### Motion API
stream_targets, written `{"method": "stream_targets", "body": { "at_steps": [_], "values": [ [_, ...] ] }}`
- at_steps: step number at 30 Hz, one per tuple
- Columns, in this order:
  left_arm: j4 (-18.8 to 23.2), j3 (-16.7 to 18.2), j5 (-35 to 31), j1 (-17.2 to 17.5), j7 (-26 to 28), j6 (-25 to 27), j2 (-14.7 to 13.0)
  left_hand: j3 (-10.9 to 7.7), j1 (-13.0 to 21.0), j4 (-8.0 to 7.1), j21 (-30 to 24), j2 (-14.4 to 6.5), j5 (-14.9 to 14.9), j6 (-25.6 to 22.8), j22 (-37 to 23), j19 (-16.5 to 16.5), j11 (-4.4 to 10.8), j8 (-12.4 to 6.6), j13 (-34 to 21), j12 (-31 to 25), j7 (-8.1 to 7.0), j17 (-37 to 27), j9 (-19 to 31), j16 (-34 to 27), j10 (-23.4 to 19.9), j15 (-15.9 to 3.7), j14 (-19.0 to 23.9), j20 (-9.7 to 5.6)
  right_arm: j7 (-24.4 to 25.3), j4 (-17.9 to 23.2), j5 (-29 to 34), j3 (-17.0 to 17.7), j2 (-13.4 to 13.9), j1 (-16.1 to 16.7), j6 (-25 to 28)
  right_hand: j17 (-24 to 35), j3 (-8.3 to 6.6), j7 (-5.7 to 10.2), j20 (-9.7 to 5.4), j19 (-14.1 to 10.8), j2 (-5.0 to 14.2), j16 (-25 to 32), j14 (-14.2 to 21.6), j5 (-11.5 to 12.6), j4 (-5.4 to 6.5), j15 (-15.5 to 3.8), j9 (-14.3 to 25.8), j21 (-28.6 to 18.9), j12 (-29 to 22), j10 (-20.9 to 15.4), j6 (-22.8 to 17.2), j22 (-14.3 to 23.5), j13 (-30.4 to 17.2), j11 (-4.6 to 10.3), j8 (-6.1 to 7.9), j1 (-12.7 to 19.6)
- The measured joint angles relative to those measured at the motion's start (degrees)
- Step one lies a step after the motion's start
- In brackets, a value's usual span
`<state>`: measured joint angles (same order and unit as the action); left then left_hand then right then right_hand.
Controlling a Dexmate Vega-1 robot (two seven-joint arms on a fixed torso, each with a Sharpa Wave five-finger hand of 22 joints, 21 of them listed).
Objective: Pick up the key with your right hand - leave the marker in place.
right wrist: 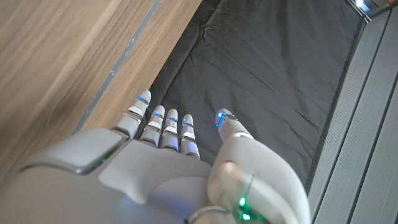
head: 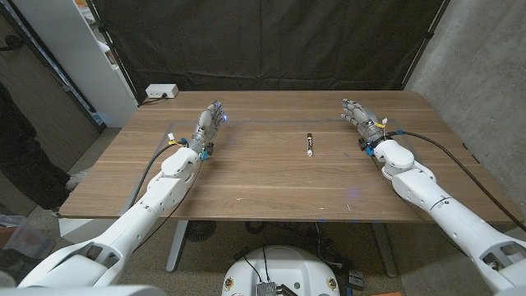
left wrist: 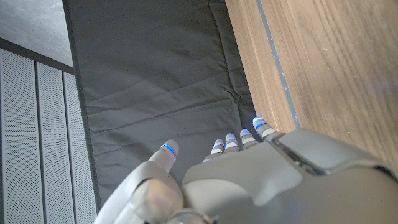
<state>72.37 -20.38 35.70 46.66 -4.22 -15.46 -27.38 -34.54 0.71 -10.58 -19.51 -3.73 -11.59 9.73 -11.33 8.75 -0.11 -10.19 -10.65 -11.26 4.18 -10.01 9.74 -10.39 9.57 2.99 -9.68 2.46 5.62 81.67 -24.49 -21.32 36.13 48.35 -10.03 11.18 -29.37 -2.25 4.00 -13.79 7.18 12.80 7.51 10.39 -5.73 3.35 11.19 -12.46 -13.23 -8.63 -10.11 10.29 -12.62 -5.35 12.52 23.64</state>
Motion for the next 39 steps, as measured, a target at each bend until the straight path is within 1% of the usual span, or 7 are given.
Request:
{"method": "stream_targets", "body": {
  "at_steps": [3,4,15,24,28,31,39],
  "values": [
    [0.00,0.00,-0.09,0.00,-0.19,0.00,0.00,0.00,0.00,0.00,0.00,0.00,-0.08,0.00,0.00,0.00,0.00,0.00,0.00,0.00,0.00,0.00,0.00,0.00,0.00,0.00,0.00,0.00,0.00,1.11,0.00,-0.14,1.10,0.16,0.00,0.14,-0.03,-0.11,0.26,-0.26,-0.01,0.30,0.60,-0.25,-0.46,0.03,0.00,-0.07,-0.51,-0.31,-0.45,0.00,-0.06,-0.30,0.13,0.01],
    [-0.57,-0.15,-0.12,-0.41,-0.22,0.00,0.32,0.00,0.00,0.00,0.00,0.00,-0.08,0.00,0.00,0.00,0.00,0.00,0.00,0.00,0.00,0.00,0.00,0.00,0.00,0.00,0.00,0.00,1.60,1.32,2.19,-0.15,1.46,0.21,2.03,0.16,0.03,0.09,0.08,-0.54,-0.25,0.45,0.60,-0.28,-0.52,0.03,0.00,-0.07,-0.52,-0.61,-0.64,0.00,-0.06,-0.17,0.21,0.25],
    [-2.22,-0.44,-0.42,-1.47,-0.96,-0.02,1.18,0.00,0.00,0.00,0.00,0.00,-0.06,0.00,0.00,0.00,0.00,0.00,0.00,-0.22,0.00,0.01,-0.01,0.00,0.00,0.00,0.00,0.00,5.32,4.94,7.15,-0.68,4.41,0.30,7.08,0.43,0.66,-0.34,0.36,-1.49,-0.13,0.77,2.39,-0.28,-1.15,-0.23,0.00,-0.30,-1.09,-2.04,-2.36,0.00,-0.15,-0.17,0.42,0.73],
    [-3.46,-0.47,-0.51,-2.14,-1.48,-0.31,1.66,0.00,0.00,0.00,0.00,0.00,-0.05,0.00,0.01,0.00,0.00,0.00,-0.01,-0.22,0.00,0.01,-0.01,0.00,0.00,0.00,0.00,0.00,7.66,6.96,10.24,-1.27,5.63,-0.24,10.68,1.22,1.29,-0.97,0.08,-3.79,-0.53,1.83,4.69,-0.28,-1.78,-0.79,0.01,-1.18,-1.63,-3.87,-3.76,0.26,-0.32,-0.39,0.63,1.13],
    [-4.45,-0.49,-0.54,-2.73,-1.83,-0.41,2.00,0.00,0.00,0.00,0.00,0.00,-0.05,0.00,0.01,0.00,0.00,0.00,-0.01,-0.22,0.00,0.01,-0.01,0.01,0.00,0.00,0.00,0.00,8.71,7.53,12.10,-1.76,5.92,-0.82,12.63,1.22,1.29,-0.81,0.09,-3.78,-0.53,1.83,4.69,-0.28,-1.78,-0.79,0.01,-1.18,-1.88,-4.09,-4.24,0.26,-0.59,-0.16,0.63,1.13],
    [-4.45,-0.49,-0.60,-2.73,-2.11,-0.63,2.00,0.00,0.00,0.00,0.00,0.00,-0.05,0.00,0.01,0.00,0.00,0.00,-0.01,-0.22,0.00,0.01,-0.01,0.00,0.00,0.00,0.00,0.00,8.71,7.86,12.10,-2.10,6.05,-1.26,12.63,1.46,1.64,-1.33,0.10,-3.79,-0.54,1.83,4.69,-0.28,-2.07,-0.79,0.01,-1.18,-2.08,-4.48,-4.75,0.26,-0.59,-0.38,0.85,1.14],
    [-6.93,-0.53,-0.82,-4.09,-2.74,-0.98,2.68,0.00,0.00,0.00,0.00,0.00,-0.05,0.00,0.01,0.00,0.00,0.01,-0.01,-0.22,0.00,0.01,-0.01,0.01,0.00,0.00,0.00,0.00,10.78,8.76,16.11,-2.94,6.19,-2.31,17.06,1.75,3.68,-1.97,0.29,-4.02,-2.99,2.06,5.56,-0.28,-2.08,-1.00,0.15,-1.18,-2.53,-5.74,-6.20,0.26,-0.80,-0.59,1.06,0.53]
  ]
}}
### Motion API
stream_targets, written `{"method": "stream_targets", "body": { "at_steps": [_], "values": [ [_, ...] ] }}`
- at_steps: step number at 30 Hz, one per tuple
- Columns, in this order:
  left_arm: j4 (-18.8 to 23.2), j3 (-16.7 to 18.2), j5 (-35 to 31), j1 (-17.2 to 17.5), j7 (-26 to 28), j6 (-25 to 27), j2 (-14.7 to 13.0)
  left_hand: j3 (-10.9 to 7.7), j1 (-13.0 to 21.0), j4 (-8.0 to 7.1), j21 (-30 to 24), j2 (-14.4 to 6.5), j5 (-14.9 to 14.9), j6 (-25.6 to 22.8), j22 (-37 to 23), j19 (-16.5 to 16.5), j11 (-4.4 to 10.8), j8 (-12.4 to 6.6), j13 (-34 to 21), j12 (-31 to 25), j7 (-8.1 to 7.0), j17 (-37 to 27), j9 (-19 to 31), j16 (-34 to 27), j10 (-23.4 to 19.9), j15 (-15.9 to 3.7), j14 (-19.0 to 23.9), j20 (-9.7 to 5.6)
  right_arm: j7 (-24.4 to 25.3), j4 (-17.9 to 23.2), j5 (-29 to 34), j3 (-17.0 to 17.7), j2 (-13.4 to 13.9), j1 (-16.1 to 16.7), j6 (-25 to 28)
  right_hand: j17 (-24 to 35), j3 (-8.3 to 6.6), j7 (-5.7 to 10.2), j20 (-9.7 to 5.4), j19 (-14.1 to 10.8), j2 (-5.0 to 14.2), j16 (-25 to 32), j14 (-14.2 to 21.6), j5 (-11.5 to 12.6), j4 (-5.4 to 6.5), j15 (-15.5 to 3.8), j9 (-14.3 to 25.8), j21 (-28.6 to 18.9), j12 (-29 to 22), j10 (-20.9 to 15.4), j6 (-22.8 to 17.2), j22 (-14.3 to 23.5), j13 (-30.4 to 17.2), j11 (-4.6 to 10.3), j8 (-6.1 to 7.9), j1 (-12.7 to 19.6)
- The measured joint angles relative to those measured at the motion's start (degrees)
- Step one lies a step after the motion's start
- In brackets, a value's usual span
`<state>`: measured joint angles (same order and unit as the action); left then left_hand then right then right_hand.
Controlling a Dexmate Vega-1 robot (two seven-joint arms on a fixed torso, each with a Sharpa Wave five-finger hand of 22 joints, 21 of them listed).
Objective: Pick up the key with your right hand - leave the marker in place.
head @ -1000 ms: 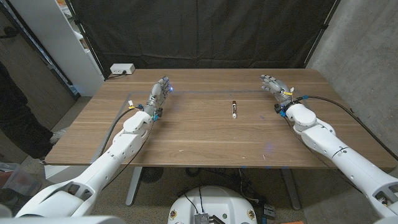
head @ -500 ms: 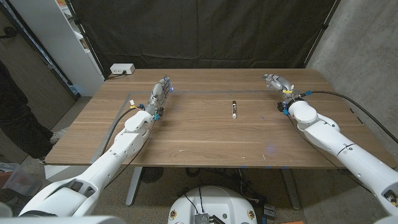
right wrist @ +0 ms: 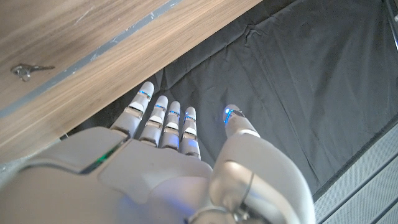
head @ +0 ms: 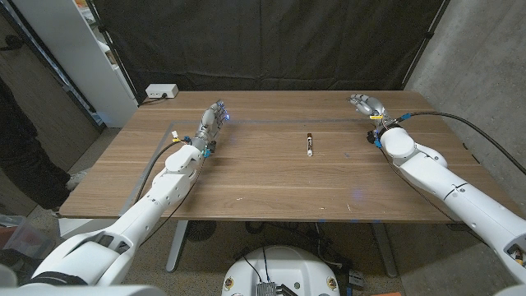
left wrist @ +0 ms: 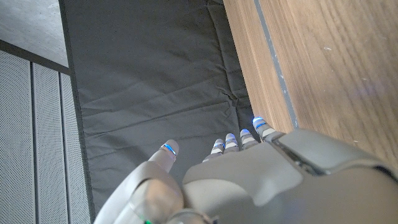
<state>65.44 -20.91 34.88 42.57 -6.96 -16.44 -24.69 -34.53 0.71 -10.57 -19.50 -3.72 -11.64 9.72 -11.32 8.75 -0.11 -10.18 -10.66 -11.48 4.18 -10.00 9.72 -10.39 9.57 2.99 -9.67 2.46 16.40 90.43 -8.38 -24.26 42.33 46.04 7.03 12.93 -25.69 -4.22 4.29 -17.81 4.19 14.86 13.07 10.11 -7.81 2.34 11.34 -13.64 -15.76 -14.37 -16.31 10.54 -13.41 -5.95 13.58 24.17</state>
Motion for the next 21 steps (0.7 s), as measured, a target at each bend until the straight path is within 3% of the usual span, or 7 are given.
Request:
{"method": "stream_targets", "body": {
  "at_steps": [7,12,21],
  "values": [
    [-1.26,0.01,-0.07,-0.62,-0.52,-0.26,0.31,0.10,0.00,0.10,0.00,0.00,0.00,0.00,0.00,0.00,0.00,0.00,0.00,0.00,0.00,0.00,0.00,0.00,0.00,0.00,0.00,0.00,1.11,0.59,2.20,-0.52,0.00,-0.73,2.59,0.40,0.45,0.54,0.11,-1.10,-0.04,0.22,1.07,0.28,-0.02,-0.30,0.00,0.00,-0.43,-0.61,-0.91,0.00,-0.06,0.40,0.00,-0.04],
    [-1.94,0.07,-0.11,-0.98,-1.00,-0.46,0.46,0.17,0.00,0.16,0.00,0.00,0.00,0.00,0.00,0.00,0.00,0.00,0.00,0.00,0.00,0.01,0.00,0.00,0.00,0.00,0.00,0.00,1.32,0.84,3.95,-1.15,0.30,-1.63,3.80,0.53,-0.34,0.70,0.11,-1.09,1.66,0.21,1.07,0.50,-0.81,-0.30,0.00,0.00,-0.43,-0.60,-0.74,-0.01,-0.32,0.41,0.00,2.23],
    [-2.67,0.12,-0.19,-1.44,-1.37,-0.53,0.61,0.16,0.00,0.16,0.00,0.00,0.00,0.00,0.00,0.00,0.00,0.00,0.00,0.00,0.00,0.01,0.00,0.00,0.00,0.00,0.00,0.00,0.94,1.13,6.80,-1.75,1.05,-2.45,5.77,0.80,-0.57,1.08,-0.10,-1.30,1.65,0.21,0.92,0.50,-1.03,-0.45,-0.01,0.00,-0.43,-0.57,-0.36,-0.01,-0.31,0.44,-0.24,3.07]
  ]
}}
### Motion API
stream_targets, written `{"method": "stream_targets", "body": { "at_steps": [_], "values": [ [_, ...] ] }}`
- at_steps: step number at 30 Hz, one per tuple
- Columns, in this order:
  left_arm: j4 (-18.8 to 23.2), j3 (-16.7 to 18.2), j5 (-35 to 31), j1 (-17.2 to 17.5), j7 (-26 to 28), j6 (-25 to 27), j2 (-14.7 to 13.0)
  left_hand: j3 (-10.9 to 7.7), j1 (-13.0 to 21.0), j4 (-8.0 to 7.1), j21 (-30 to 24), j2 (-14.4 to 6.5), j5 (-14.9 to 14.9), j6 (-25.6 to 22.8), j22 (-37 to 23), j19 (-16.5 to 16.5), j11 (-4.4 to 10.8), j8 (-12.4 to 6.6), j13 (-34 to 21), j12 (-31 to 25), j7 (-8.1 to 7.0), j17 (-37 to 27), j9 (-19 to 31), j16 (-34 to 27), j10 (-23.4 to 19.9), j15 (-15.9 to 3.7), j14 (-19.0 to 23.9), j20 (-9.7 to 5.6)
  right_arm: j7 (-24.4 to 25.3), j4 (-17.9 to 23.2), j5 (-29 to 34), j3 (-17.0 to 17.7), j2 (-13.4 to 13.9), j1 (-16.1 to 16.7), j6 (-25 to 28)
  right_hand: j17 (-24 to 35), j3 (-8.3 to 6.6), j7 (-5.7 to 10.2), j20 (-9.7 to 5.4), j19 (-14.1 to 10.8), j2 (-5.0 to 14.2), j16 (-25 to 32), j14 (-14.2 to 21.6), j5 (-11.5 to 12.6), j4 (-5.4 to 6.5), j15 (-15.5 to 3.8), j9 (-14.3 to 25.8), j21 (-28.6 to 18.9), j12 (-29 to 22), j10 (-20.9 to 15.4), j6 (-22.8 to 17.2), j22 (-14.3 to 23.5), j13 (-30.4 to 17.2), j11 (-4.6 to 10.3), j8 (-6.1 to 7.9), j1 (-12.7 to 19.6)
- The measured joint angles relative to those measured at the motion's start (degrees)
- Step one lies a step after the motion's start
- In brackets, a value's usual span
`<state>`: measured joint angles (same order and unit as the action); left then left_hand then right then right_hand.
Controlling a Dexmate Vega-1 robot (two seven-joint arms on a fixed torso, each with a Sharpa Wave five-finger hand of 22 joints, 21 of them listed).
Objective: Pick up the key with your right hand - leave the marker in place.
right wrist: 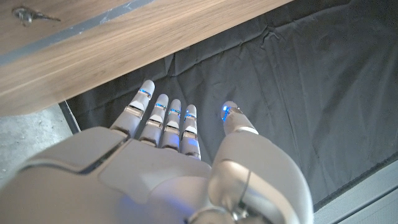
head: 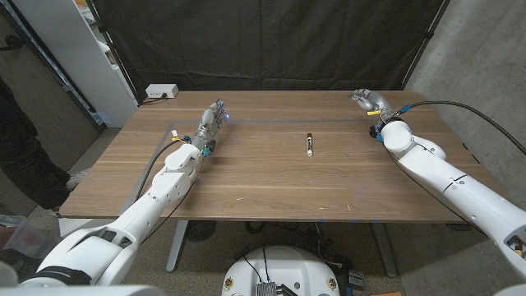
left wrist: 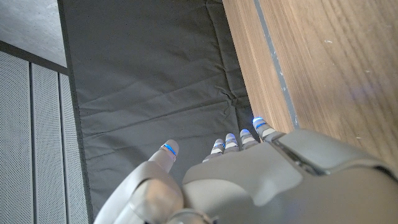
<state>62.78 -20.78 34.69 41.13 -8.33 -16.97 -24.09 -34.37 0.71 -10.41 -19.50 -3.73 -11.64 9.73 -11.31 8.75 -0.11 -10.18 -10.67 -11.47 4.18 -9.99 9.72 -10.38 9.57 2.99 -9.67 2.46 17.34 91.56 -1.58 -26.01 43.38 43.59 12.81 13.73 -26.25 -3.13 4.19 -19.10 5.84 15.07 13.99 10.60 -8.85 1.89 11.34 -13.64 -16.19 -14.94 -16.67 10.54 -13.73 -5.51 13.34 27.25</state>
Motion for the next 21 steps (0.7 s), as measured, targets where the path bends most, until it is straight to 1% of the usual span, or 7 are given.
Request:
{"method": "stream_targets", "body": {
  "at_steps": [2,7,9,12,16,17,21],
  "values": [
    [-0.18,0.00,-0.10,-0.14,-0.23,-0.01,0.04,0.00,0.00,0.00,0.00,0.00,0.00,0.00,0.00,0.00,0.00,0.00,0.00,0.00,0.00,0.00,0.00,0.00,0.00,0.00,0.00,0.00,-0.67,0.29,0.74,-0.48,0.91,-0.58,0.24,0.00,0.09,0.28,0.00,0.00,-0.24,0.00,-0.18,0.00,-0.09,-0.17,0.00,0.00,0.00,0.45,0.33,0.00,0.00,0.40,-0.22,0.24],
    [-0.45,-0.07,-0.37,-0.42,-0.37,-0.01,0.12,0.00,0.00,0.00,0.00,0.00,0.00,0.00,0.00,0.00,0.00,0.00,0.00,0.00,0.00,0.00,0.00,0.00,0.00,0.00,0.00,0.00,-2.43,0.44,2.22,-1.05,2.84,-1.47,0.35,0.00,0.24,0.26,-0.22,0.22,-0.41,-0.28,-1.32,0.00,-0.24,-0.27,0.00,0.00,0.00,1.06,0.72,0.00,0.00,0.38,-0.23,0.85],
    [-0.56,-0.18,-0.37,-0.60,-0.37,-0.01,0.19,0.00,0.00,0.00,0.00,0.00,0.00,0.00,0.00,0.00,0.00,0.00,0.00,0.00,0.00,0.00,0.00,0.00,0.00,0.00,0.00,0.00,-3.29,0.44,2.90,-1.05,2.84,-1.47,0.35,-0.01,0.24,0.36,-0.22,0.23,-0.41,-0.28,-1.32,0.00,-0.24,-0.27,0.00,0.00,0.00,1.37,0.82,0.00,-0.25,0.07,-0.23,0.86],
    [-0.71,-0.32,-0.70,-0.80,-0.44,0.13,0.29,0.00,0.00,0.00,0.00,0.00,0.00,0.00,0.00,0.00,0.00,0.00,0.00,0.00,0.00,0.00,0.00,0.00,0.00,0.00,0.00,0.00,-4.28,0.48,3.62,-1.38,4.43,-2.03,0.29,0.27,0.24,0.37,-0.53,0.54,-0.41,-0.28,-1.62,0.00,-0.24,-0.57,0.00,0.00,0.00,1.67,0.82,0.00,-0.27,0.38,-0.23,0.85],
    [-0.95,-0.55,-0.70,-1.10,-0.44,0.13,0.45,0.00,0.00,0.00,0.00,0.00,0.00,0.12,0.00,0.00,0.00,0.00,0.00,0.00,-0.12,0.00,0.00,0.00,0.00,0.00,0.00,0.00,-5.38,0.48,4.53,-1.38,4.43,-2.03,-0.03,0.27,0.24,0.37,-0.53,0.54,-0.41,-0.28,-1.62,0.00,-0.24,-0.57,0.00,0.00,0.00,1.67,0.82,-0.01,-0.27,0.39,-0.23,0.85],
    [-1.01,-0.65,-0.98,-1.23,-0.44,0.28,0.53,0.00,0.00,0.00,0.00,0.00,0.00,0.21,0.00,0.00,0.00,0.00,0.00,0.00,-0.21,0.00,0.00,0.00,0.00,0.00,0.00,0.00,-5.76,0.46,4.81,-1.45,5.53,-2.39,-0.23,0.26,0.24,0.37,-0.53,0.54,-0.41,-0.28,-1.62,0.00,-0.24,-0.57,0.00,0.00,0.00,1.66,0.82,-0.01,-0.27,0.39,-0.23,0.85],
    [-1.14,-0.89,-1.40,-1.48,-0.25,0.51,0.71,0.00,0.00,0.00,0.00,0.00,0.00,0.21,0.00,0.00,0.00,-0.23,0.00,0.00,-0.21,0.00,0.00,0.00,0.00,0.00,0.00,0.00,-6.94,-0.12,5.93,-1.67,6.70,-2.98,-0.80,0.26,0.24,0.37,-0.53,0.53,-0.41,-0.28,-1.62,0.00,-0.24,-0.57,0.00,0.00,0.00,1.66,0.81,-0.01,-0.27,0.39,-0.23,0.85]
  ]
}}
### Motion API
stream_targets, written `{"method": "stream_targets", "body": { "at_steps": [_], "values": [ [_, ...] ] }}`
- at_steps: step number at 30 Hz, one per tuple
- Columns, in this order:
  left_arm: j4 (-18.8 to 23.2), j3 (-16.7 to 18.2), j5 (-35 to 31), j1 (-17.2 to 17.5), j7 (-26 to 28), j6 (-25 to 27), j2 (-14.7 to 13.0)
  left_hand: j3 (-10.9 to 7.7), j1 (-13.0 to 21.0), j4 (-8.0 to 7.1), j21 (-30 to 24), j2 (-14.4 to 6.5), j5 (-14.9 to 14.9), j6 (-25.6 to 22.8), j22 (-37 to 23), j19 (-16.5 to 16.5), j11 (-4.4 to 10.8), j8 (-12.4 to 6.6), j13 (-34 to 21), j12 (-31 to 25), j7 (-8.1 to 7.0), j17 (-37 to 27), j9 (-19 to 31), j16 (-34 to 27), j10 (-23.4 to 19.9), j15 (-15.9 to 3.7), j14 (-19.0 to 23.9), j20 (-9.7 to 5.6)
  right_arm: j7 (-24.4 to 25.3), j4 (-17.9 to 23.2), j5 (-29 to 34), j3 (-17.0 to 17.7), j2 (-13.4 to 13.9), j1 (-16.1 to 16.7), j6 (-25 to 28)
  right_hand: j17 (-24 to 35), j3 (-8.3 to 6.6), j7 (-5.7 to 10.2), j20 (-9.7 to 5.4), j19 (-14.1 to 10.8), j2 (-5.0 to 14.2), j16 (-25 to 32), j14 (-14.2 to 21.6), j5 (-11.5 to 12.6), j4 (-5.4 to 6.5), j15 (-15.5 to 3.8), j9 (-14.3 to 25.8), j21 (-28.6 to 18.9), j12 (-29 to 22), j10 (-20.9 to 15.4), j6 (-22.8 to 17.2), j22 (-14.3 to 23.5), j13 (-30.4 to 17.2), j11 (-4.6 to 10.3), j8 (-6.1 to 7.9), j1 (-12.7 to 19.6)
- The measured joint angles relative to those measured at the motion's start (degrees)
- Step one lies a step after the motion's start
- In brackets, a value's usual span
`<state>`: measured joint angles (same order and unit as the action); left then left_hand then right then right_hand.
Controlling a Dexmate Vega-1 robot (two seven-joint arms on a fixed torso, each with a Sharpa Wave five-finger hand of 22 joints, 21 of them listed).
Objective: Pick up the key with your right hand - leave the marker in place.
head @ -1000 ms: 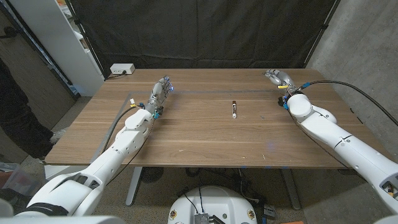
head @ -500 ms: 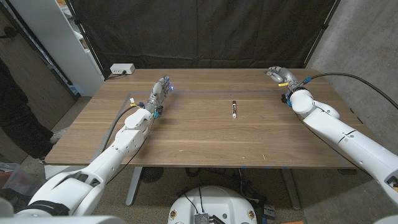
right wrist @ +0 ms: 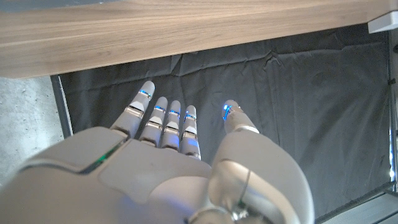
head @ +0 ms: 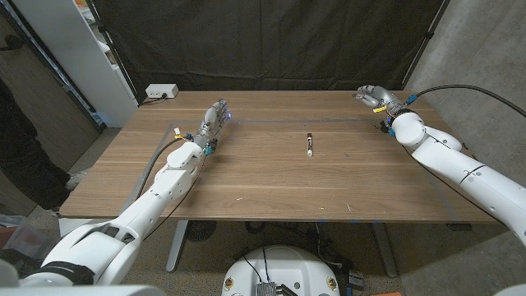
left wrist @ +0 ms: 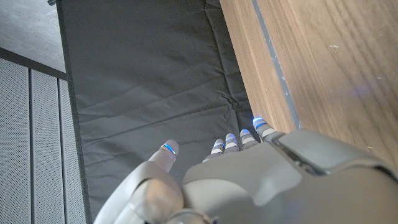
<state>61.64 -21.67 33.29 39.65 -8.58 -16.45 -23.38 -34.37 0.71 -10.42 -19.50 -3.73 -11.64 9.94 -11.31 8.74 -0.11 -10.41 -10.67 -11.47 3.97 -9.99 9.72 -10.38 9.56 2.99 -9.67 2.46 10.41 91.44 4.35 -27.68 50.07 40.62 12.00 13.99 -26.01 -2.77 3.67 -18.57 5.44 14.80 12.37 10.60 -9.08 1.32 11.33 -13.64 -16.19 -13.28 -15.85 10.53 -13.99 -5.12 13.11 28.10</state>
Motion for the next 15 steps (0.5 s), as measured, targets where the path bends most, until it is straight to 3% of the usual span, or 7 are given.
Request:
{"method": "stream_targets", "body": {
  "at_steps": [15],
  "values": [
    [1.46,-0.68,-0.72,0.18,1.37,0.94,0.31,0.43,0.00,-0.08,0.00,0.00,0.00,0.00,0.00,-0.13,0.00,0.00,0.00,0.00,0.00,0.00,0.00,0.00,0.00,0.00,0.00,0.13,-3.51,-2.35,4.83,-1.09,1.67,-2.13,-2.88,-0.01,0.00,0.00,-0.61,-0.62,0.72,0.00,0.23,0.00,0.00,-0.22,0.27,0.00,0.00,-0.22,0.00,0.00,0.01,0.22,0.00,1.75]
  ]
}}
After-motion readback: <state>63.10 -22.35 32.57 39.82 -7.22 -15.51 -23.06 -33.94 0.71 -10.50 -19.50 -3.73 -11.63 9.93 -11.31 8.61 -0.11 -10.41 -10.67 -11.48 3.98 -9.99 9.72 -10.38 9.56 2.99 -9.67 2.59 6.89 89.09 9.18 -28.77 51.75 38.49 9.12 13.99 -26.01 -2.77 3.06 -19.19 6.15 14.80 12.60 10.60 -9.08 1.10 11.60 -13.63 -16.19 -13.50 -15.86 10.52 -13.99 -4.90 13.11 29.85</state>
